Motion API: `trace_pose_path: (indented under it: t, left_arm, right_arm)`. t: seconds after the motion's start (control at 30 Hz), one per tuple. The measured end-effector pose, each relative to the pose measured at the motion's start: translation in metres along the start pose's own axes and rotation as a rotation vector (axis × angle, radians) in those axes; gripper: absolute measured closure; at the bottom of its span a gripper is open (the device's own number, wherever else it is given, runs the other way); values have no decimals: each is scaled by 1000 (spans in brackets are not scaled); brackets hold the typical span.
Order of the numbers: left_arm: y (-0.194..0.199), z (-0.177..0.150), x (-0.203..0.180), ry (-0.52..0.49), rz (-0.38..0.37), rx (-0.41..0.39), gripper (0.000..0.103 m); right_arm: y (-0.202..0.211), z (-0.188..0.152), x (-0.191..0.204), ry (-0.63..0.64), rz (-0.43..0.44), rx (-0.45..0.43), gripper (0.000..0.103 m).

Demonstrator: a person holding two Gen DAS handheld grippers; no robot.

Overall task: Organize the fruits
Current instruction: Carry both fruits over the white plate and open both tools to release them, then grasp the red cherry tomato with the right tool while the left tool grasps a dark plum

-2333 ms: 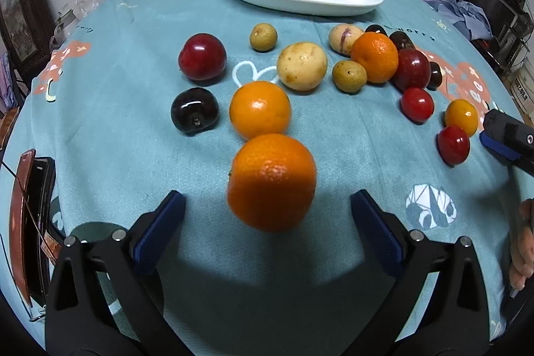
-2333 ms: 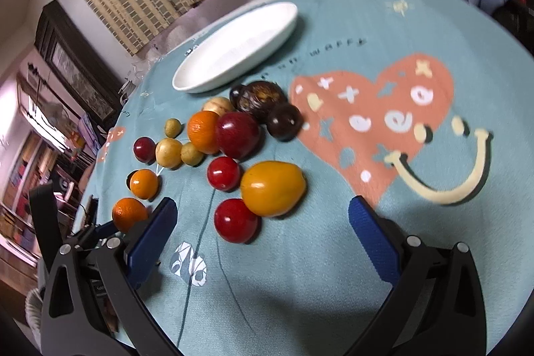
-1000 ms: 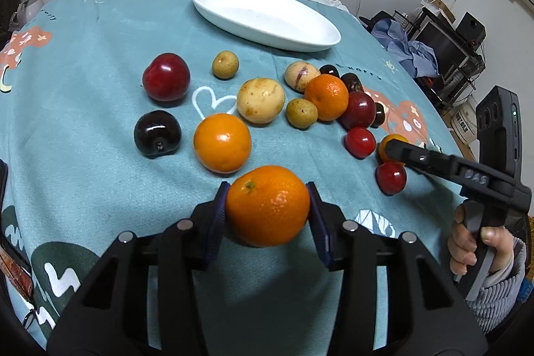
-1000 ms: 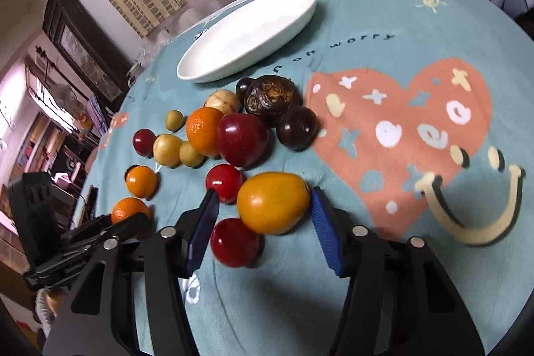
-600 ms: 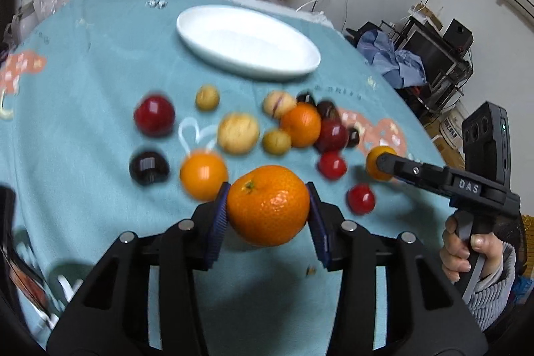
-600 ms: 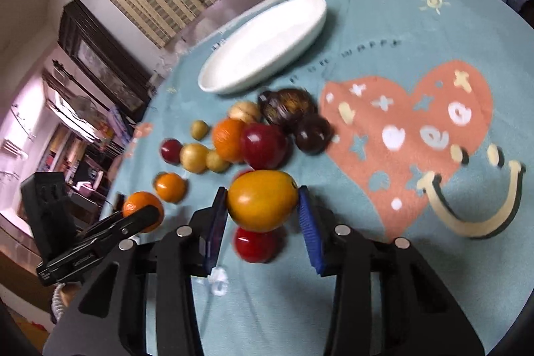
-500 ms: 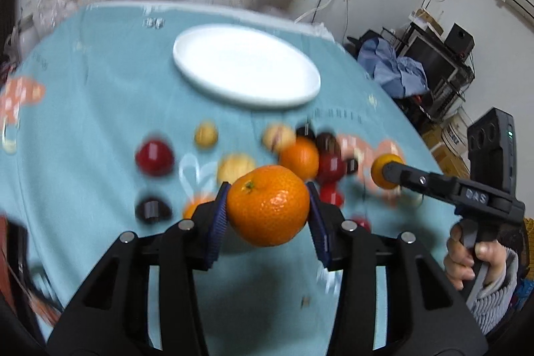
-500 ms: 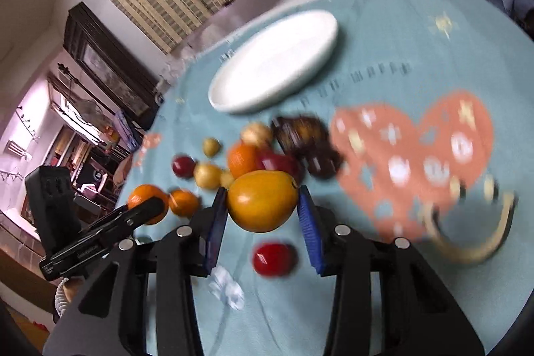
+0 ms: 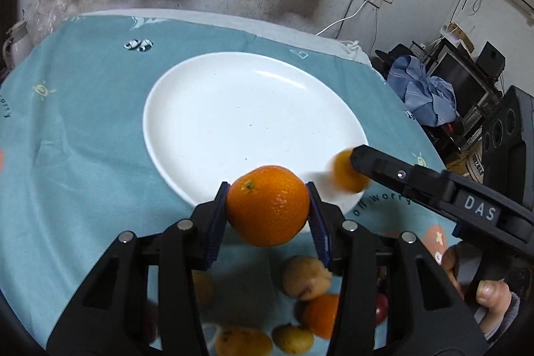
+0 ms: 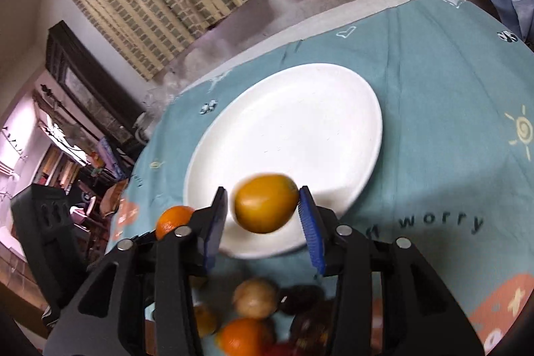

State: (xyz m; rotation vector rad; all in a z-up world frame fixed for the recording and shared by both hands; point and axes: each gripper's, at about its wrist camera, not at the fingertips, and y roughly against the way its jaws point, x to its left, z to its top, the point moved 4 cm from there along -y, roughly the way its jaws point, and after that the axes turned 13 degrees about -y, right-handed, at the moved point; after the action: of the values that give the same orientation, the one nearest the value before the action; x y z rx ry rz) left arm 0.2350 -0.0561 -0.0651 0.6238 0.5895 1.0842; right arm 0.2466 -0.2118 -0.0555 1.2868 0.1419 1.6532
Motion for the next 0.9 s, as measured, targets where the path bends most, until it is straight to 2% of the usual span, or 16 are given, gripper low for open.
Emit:
trace_pose_path:
  t: [0.03,0.07,0.13,0.23,0.4,0.5,0.6,0.67,0.73,0.8,0.9]
  left_arm:
    - [-2,-1,2,7,-6,-2,55]
    - [-5,-1,3,10,-20,-1,51]
    - [-3,-2,5,13,-32,-6,50]
    - [10,-2,9,37,-30,-34,48]
    - [53,-18,27,109,-10,-107,34]
    - [83,-47,39,144,13,-132,27]
    - [100,-81,49,164,53,-123,27]
    - [107,-109,51,174,64,-101,27]
    - [107,-127,47,155,78,-67,27]
    - [107,-141,35,92,103,-36,27]
    - [104,-143,17,-19,159,-20,27]
  right_arm:
    - [0,2,-1,-2,-2,-9,33]
    - [7,6,-2,0,10,-55,31]
    - [16,9,-2,17,27,-97,31]
    - [27,8,1,14,55,-89,31]
    - [52,-17,3,8,85,-51,29]
    - [72,-38,-2,11,82,-39,24]
    - [90,-63,-10,17,73,-58,16]
    - [98,-77,-20,23,66,-71,16]
    - [99,-89,-28,30,52,-58,16]
    - [95,-96,-36,15,35,-21,16]
    - [91,-92,-40,-33,56,2,16]
